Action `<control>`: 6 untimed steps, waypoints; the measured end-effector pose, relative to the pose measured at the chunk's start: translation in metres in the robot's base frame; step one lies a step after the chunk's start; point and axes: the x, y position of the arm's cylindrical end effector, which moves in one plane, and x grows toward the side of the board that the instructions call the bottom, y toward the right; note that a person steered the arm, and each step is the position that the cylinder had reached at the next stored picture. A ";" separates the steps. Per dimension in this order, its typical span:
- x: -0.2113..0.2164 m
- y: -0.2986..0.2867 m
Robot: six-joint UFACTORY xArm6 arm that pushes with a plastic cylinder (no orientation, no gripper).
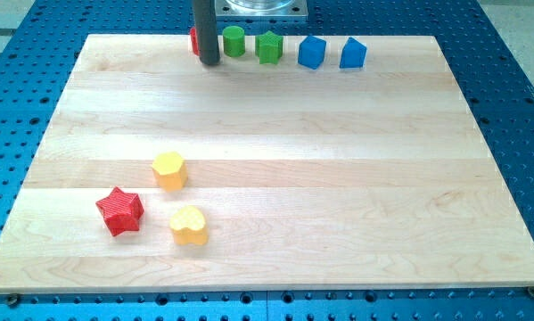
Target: Move the yellow heart to the left beside the red circle
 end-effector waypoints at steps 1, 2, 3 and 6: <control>-0.009 -0.015; -0.021 -0.018; -0.029 -0.027; 0.220 0.127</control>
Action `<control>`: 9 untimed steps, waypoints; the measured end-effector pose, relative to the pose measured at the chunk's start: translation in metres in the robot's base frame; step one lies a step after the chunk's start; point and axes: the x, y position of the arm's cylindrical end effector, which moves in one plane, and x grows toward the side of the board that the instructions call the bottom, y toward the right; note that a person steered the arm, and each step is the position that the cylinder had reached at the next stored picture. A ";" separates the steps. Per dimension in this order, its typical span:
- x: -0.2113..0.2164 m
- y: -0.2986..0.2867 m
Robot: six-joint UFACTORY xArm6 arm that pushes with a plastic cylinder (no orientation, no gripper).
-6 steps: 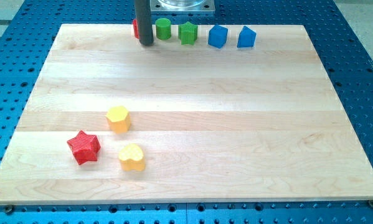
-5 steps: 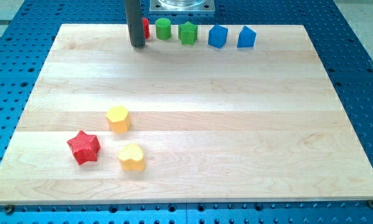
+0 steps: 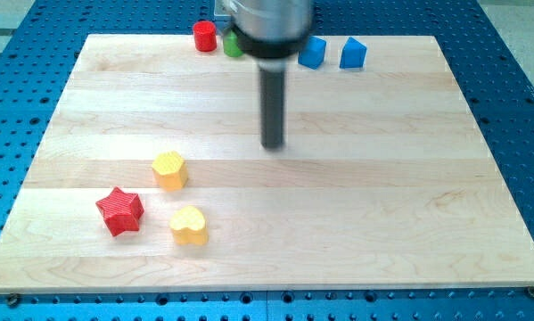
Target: Move the yellow heart to the left beside the red circle
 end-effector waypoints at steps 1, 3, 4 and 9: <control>0.109 -0.003; 0.066 -0.179; 0.018 -0.222; -0.083 -0.192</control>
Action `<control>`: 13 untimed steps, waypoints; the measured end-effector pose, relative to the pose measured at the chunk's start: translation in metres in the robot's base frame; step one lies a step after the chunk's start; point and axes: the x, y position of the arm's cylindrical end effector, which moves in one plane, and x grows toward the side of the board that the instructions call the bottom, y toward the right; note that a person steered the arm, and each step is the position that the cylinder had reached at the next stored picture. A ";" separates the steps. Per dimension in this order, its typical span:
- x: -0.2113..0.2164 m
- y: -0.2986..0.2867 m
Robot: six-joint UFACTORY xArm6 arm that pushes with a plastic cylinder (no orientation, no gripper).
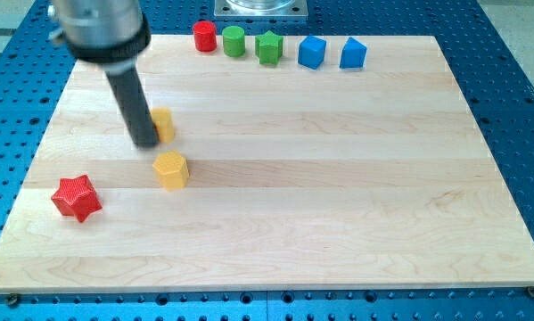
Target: Move the yellow heart to the left beside the red circle
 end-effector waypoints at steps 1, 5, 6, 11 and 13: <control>0.005 0.000; -0.052 0.032; -0.052 0.032; -0.129 0.021; -0.147 0.017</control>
